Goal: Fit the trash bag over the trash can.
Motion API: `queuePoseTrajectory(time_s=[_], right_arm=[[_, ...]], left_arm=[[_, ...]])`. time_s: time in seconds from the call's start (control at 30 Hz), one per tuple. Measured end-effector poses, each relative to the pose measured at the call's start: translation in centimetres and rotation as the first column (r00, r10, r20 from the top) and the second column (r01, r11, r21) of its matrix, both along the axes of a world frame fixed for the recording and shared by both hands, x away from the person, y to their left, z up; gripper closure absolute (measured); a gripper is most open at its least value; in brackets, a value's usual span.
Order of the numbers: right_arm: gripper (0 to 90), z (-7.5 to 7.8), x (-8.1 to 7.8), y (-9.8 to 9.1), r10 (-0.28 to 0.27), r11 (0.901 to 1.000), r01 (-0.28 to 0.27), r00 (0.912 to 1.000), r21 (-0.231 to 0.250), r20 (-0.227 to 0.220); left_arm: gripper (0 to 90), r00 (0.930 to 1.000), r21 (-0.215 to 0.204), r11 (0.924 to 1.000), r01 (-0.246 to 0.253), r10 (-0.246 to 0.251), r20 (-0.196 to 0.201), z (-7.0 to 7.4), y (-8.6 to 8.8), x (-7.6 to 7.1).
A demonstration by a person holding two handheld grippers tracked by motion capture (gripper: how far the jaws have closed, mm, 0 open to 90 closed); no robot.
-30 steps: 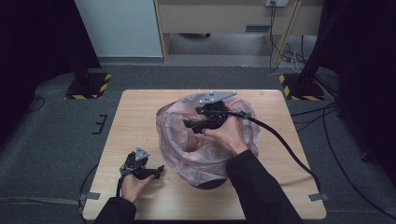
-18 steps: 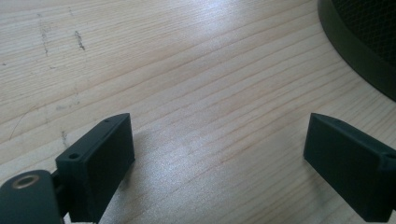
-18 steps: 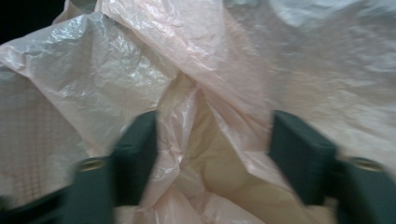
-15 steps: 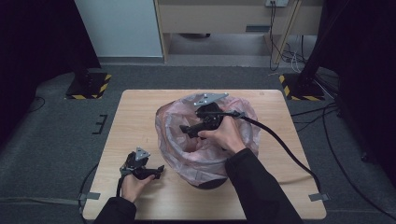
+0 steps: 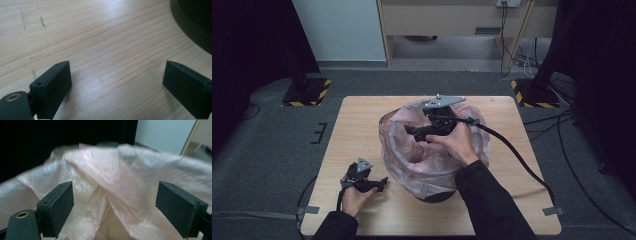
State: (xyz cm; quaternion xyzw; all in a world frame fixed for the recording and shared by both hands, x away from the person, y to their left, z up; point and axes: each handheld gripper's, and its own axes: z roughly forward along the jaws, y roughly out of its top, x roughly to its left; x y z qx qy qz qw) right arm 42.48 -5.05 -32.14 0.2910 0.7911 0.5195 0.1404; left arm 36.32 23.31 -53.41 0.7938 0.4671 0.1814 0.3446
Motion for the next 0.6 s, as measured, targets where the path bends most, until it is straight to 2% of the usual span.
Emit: queuePoseTrajectory(time_s=[0.17,0.3,0.47,0.6], right_arm=[[14.8,1.5,-0.6,-0.8,-0.020,0.9969,0.015,0.9980,0.077,0.059],[14.9,3.2,-1.1,-2.1,-0.061,0.9858,0.044,0.9927,0.162,0.104],[15.1,5.1,-1.6,-4.4,-0.137,0.9681,0.098,0.9778,0.231,0.159],[15.7,6.1,-2.0,-6.6,-0.204,0.9510,0.147,0.9591,0.272,0.196]], left_arm=[[7.2,1.0000,0.003,1.0000,0.001,-0.001,0.002,0.0,0.0,0.0],[7.0,1.0000,0.006,1.0000,0.002,-0.002,0.001,0.0,0.0,0.0],[7.0,1.0000,0.002,1.0000,0.000,0.000,0.006,-0.1,-0.1,0.0],[6.9,1.0000,0.000,1.0000,-0.001,0.001,0.010,-0.1,-0.1,0.0]])
